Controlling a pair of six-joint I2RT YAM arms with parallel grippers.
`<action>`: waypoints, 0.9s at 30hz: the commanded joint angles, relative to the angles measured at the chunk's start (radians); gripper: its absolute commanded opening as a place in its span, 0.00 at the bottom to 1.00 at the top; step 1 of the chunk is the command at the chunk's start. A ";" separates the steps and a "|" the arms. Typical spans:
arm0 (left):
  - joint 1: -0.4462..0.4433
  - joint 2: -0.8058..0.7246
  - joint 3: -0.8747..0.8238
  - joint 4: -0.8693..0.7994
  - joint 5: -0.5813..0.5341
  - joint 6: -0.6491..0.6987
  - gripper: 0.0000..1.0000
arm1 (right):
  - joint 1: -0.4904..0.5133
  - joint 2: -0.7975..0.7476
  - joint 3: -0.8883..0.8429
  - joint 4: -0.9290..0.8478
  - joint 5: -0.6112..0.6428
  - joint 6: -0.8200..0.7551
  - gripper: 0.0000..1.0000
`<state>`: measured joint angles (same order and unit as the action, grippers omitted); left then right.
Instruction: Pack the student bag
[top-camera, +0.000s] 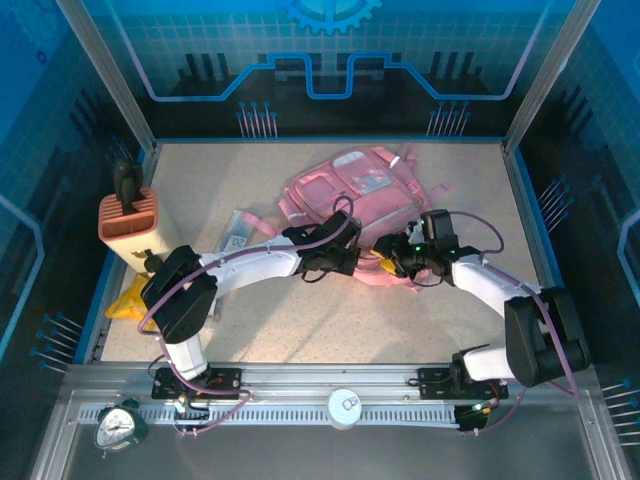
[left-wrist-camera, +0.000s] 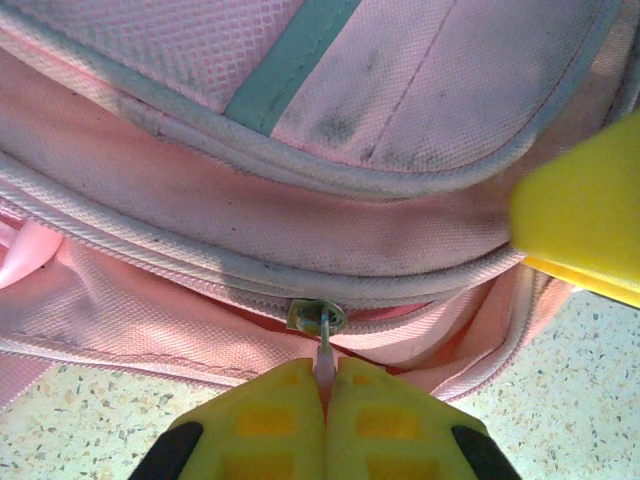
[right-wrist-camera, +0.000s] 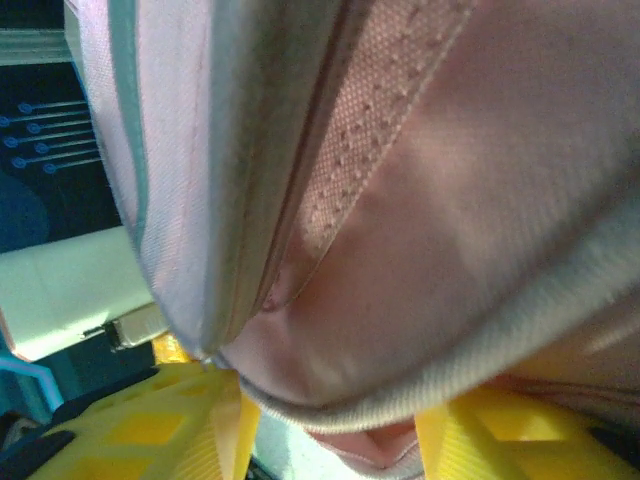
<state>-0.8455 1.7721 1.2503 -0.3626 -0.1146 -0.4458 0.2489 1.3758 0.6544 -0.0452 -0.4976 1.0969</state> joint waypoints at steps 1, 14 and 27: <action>-0.001 -0.002 0.038 0.007 -0.003 0.015 0.00 | 0.016 0.044 0.024 0.064 0.049 0.034 0.41; 0.202 -0.022 -0.061 -0.006 -0.137 0.165 0.00 | -0.034 0.020 0.011 0.044 0.073 -0.013 0.00; 0.312 0.104 0.104 0.039 -0.021 0.138 0.00 | 0.115 0.077 0.042 0.165 0.103 0.067 0.00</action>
<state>-0.5476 1.8515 1.2907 -0.3294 -0.1341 -0.3077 0.3122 1.4261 0.6621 0.0349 -0.4088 1.1351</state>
